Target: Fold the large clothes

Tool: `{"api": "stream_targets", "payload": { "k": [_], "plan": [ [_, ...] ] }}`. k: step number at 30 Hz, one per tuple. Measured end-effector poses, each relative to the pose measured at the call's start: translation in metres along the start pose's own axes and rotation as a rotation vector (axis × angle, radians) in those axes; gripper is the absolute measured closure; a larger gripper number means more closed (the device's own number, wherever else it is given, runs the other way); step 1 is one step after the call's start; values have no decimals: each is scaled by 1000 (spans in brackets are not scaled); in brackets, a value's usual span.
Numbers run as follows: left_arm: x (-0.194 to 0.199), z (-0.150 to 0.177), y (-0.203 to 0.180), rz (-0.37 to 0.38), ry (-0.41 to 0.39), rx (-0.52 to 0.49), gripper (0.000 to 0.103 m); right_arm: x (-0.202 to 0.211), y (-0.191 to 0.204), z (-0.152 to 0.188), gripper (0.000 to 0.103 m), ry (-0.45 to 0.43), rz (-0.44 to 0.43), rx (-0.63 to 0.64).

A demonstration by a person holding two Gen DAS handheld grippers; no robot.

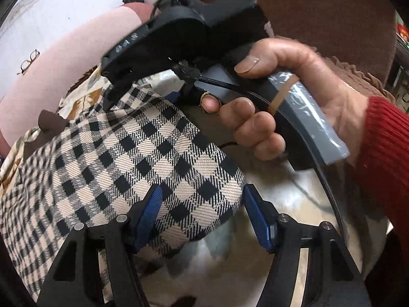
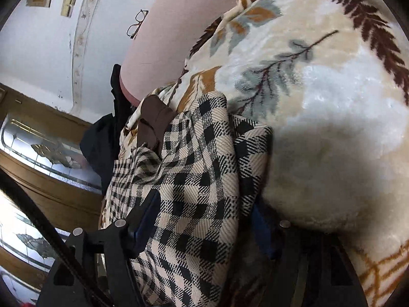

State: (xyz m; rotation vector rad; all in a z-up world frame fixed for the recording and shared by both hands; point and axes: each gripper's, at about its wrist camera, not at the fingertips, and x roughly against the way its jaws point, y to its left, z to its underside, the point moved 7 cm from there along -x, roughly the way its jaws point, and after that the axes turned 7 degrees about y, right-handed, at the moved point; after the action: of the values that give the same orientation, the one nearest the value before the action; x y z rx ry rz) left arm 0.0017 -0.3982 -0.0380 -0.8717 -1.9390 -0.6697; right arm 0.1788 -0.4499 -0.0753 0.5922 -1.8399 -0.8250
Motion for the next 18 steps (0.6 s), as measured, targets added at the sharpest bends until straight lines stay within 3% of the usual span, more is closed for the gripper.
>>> {"api": "stream_targets", "payload": {
  "k": [2, 3, 4, 5, 8, 13, 18],
  "plan": [
    [-3, -1, 0, -13, 0, 22, 71, -3, 3, -1, 33, -7, 34, 11],
    [-3, -1, 2, -32, 4, 33, 90, -6, 5, -1, 39, -12, 72, 23],
    [0, -1, 2, -39, 6, 42, 94, -11, 5, -1, 64, -4, 121, 35],
    [5, -1, 4, -39, 0, 58, 96, -15, 5, -1, 78, 3, 144, 30],
    [23, 0, 15, -21, -29, 114, 97, -14, 7, -5, 90, -10, 153, 3],
    [74, 10, 55, 11, -112, 271, 97, -13, 31, -8, 92, -43, 236, 14],
    [111, 42, 115, 86, -151, 475, 97, -12, 84, -7, 92, -104, 220, 46]
  ]
}}
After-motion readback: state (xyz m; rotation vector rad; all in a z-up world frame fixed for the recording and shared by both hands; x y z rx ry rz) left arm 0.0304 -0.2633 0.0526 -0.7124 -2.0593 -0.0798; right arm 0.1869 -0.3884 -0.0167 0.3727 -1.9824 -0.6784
